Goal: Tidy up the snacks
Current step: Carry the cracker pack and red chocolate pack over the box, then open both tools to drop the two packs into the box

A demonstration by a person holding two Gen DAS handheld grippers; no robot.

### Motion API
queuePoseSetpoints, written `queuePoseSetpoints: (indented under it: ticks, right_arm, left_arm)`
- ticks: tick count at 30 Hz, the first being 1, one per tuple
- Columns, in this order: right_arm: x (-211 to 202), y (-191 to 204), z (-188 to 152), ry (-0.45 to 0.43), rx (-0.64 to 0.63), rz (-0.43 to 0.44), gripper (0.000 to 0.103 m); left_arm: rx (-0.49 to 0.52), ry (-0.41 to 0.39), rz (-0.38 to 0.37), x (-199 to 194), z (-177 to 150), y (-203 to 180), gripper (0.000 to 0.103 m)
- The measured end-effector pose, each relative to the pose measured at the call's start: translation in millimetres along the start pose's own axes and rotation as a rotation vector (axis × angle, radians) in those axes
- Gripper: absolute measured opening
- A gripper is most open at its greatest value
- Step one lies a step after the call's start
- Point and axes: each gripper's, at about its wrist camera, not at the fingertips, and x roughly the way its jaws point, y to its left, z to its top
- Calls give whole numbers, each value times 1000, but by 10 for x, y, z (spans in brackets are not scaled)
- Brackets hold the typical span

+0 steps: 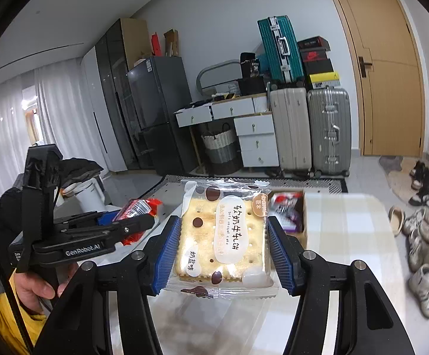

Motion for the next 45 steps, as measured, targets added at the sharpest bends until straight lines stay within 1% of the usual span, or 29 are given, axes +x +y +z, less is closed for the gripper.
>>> queuePoseSetpoints:
  ticks: [5, 9, 13, 19, 23, 26, 34, 38, 41, 44, 45]
  right_arm:
    - [237, -113, 350, -7, -29, -4, 59]
    - [482, -263, 596, 0, -4, 8, 59]
    - [784, -468, 791, 16, 31, 7, 59]
    - [1287, -755, 950, 71, 71, -9, 59]
    - [1619, -910, 931, 109, 101, -13, 59]
    - [1850, -975, 882, 139, 92, -19, 59]
    - [2231, -1145, 727, 185, 101, -29, 59]
    - [2321, -1221, 636, 206, 115, -35, 59]
    - [2349, -1299, 545, 221, 129, -39, 59]
    - [2388, -1341, 501, 238, 138, -43, 59]
    - [2415, -1359, 483, 251, 143, -41, 59]
  left_arm:
    - [7, 9, -7, 314, 333, -3, 41]
    - [17, 33, -10, 651, 591, -51, 41]
    - [36, 74, -12, 1092, 813, -99, 41]
    - [12, 151, -16, 1869, 1026, -42, 41]
    - [6, 190, -29, 2337, 1102, -52, 41]
    - [12, 211, -35, 2628, 1116, -62, 41]
    - [4, 261, -40, 3207, 1020, 9, 41]
    - [11, 272, -43, 3385, 971, 28, 41]
    - [-2, 266, -53, 3434, 944, 47, 42]
    - [-17, 256, -53, 3402, 937, 97, 42]
    - [-19, 251, -48, 3336, 927, 135, 42]
